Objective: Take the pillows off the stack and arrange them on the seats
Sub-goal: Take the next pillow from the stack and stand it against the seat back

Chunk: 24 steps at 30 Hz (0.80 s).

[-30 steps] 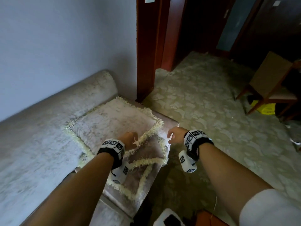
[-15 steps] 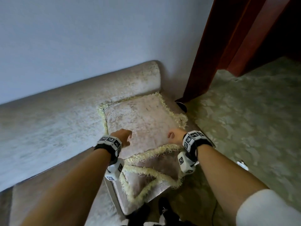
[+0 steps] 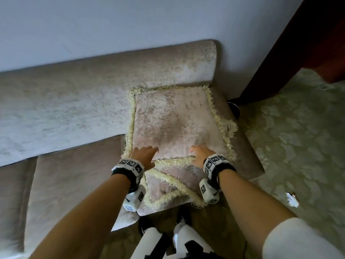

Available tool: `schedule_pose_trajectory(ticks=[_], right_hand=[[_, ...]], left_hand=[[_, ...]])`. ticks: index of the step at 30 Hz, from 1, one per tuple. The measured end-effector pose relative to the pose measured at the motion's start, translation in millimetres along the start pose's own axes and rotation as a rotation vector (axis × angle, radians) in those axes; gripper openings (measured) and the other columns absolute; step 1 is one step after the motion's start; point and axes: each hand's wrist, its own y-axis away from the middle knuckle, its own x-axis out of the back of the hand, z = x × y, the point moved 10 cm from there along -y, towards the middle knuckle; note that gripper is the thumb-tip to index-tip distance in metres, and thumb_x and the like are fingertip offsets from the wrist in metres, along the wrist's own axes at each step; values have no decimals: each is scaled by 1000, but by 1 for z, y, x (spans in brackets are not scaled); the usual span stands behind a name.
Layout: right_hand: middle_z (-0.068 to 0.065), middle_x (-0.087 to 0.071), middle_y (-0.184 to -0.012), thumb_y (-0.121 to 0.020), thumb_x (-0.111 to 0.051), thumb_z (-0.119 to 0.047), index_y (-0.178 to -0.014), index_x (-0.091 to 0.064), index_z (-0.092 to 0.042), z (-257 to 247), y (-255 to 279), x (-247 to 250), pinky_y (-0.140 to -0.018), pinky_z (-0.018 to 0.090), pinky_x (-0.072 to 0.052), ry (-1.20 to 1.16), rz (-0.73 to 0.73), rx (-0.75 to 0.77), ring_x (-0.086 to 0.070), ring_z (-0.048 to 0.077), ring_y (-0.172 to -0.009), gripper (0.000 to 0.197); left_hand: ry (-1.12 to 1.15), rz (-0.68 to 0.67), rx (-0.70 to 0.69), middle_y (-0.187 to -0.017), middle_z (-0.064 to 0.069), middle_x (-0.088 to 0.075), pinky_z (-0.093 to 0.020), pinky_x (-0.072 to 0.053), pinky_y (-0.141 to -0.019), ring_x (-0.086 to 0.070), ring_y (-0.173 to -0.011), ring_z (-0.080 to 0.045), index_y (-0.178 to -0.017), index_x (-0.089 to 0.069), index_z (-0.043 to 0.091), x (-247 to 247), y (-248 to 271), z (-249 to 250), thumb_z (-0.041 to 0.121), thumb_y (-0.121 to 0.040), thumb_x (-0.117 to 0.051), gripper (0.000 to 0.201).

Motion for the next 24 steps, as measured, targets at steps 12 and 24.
schedule_pose_trajectory(ticks=[12, 24], right_hand=[[10, -69, -96, -88, -60, 5, -101, -68, -5, 13, -31, -47, -74, 32, -54, 45, 330, -8, -63, 24, -86, 19], [5, -58, -118, -91, -56, -1, -121, -55, -9, -3, 10, 74, -92, 31, -47, 29, 489, 54, -54, 22, -109, 31]], left_hand=[[-154, 156, 121, -140, -4, -44, -59, -39, -98, -41, -125, -36, -131, -48, 26, -76, -53, 14, 23, -85, -67, 49], [-76, 405, -50, -119, 8, -54, -37, -37, -92, -43, -113, -22, -112, -60, 25, 63, -20, 38, 3, -80, -52, 41]])
